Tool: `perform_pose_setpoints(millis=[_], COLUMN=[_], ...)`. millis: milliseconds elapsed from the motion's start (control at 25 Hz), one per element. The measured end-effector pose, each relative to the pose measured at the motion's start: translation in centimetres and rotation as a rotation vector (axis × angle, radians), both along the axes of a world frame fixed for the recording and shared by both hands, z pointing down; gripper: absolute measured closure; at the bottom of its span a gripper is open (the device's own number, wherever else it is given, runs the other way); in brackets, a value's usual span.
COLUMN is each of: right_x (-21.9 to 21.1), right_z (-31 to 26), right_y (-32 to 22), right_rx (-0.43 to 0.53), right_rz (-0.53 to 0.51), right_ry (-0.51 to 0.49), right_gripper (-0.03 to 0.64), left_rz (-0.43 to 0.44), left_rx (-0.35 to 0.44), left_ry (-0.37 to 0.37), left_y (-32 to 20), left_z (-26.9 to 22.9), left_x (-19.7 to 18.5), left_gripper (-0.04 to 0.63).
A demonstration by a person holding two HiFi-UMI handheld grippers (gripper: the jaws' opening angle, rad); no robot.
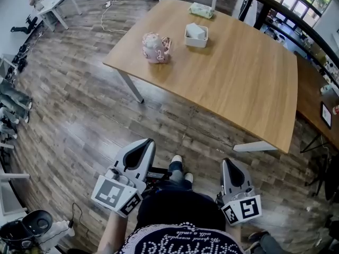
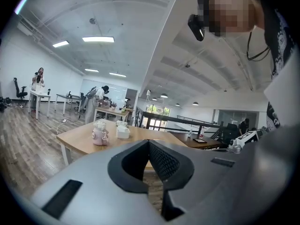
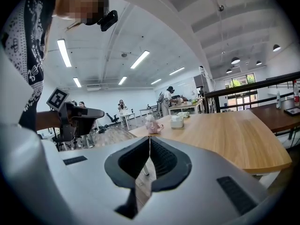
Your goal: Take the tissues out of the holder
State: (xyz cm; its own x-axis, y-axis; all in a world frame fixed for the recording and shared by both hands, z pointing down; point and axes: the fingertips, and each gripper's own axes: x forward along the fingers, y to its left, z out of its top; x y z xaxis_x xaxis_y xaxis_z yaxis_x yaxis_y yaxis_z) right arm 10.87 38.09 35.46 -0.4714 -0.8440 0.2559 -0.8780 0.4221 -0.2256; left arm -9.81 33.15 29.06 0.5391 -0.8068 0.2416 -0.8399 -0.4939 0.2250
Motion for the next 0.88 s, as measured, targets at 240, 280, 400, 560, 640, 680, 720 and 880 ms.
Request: perform_pose_setpoints(millis=[240, 280, 400, 560, 640, 680, 720, 880], right_x=[-1.5, -1.6, -1.6, -1.9, -2.2, -2.4, -2.6, -3.0], right_z=[-0.5, -0.5, -0.4, -0.2, -0.1, -0.1, 0.0, 0.5], right_y=[-2.4, -2.8, -3.6, -4.5, -4.7, -4.8, -4.8, -5.0], right_rx=[0.000, 0.001, 0.002, 0.006, 0.006, 0.005, 0.003, -0.018], right_rz=[0.007, 0.013, 0.035, 0.053, 0.055, 0.055, 0.054, 0.055], right_ry=[0.007, 0.008, 0.012, 0.019, 0.020, 0.020, 0.020, 0.025], right_gripper=[0.604, 0.604, 0.604, 0.604, 0.604, 0.604, 0.604, 0.604], left_rz=[0.015, 0.019, 0.028, 0.040, 0.045, 0.046, 0.045, 0.038], left_rx=[-0.002, -0.001, -0.002, 0.000, -0.001, -0.004, -0.007, -0.019], left_ry=[0.007, 0.008, 0.010, 0.018, 0.017, 0.015, 0.013, 0.010], left_y=[-2.8, -3.1, -4.2, -5.0, -5.1, -5.2, -5.2, -5.6], left_z=[-0.4, -0.4, -0.2, 0.1, 0.3, 0.4, 0.5, 0.8], left_x=[-1.0, -1.1, -1.5, -1.9, -2.1, -2.3, -2.5, -3.1], left_gripper=[0.591, 0.591, 0.591, 0.591, 0.591, 0.591, 0.591, 0.591])
